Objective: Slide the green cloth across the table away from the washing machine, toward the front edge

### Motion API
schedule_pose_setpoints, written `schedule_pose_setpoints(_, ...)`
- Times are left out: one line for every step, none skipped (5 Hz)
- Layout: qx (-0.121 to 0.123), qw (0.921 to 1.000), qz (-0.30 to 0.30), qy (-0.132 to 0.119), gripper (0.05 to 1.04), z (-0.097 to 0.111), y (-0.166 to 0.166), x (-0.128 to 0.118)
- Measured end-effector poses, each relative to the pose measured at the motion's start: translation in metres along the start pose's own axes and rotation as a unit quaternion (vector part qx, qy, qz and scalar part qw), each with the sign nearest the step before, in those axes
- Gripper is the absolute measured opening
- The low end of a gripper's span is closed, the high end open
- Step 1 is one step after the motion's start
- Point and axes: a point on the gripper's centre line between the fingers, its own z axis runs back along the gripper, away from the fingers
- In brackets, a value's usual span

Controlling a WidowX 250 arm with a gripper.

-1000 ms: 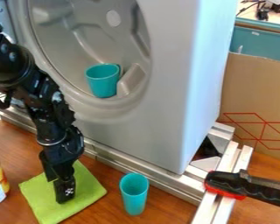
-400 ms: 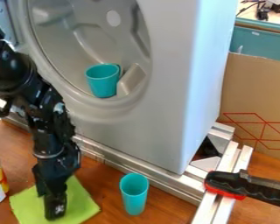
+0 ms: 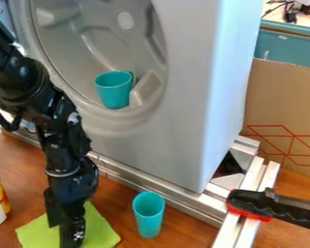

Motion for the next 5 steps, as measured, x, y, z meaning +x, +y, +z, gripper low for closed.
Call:
schedule_pose_setpoints(-0.022,0.9996,0.012,-0.01,1.0,0.0,-0.013,0.008)
schedule_pose_setpoints(-0.042,0.999,0.014,-0.008,1.0,0.0,-0.026,0.013)
schedule_pose_setpoints(-0.046,0.9988,-0.008,0.014,1.0,-0.001,-0.053,0.014)
schedule_pose_setpoints(-0.049,0.9985,-0.005,0.023,1.0,-0.002,-0.062,0.014)
schedule_pose_setpoints(-0.06,0.9981,0.006,0.017,1.0,-0.002,-0.068,0.016)
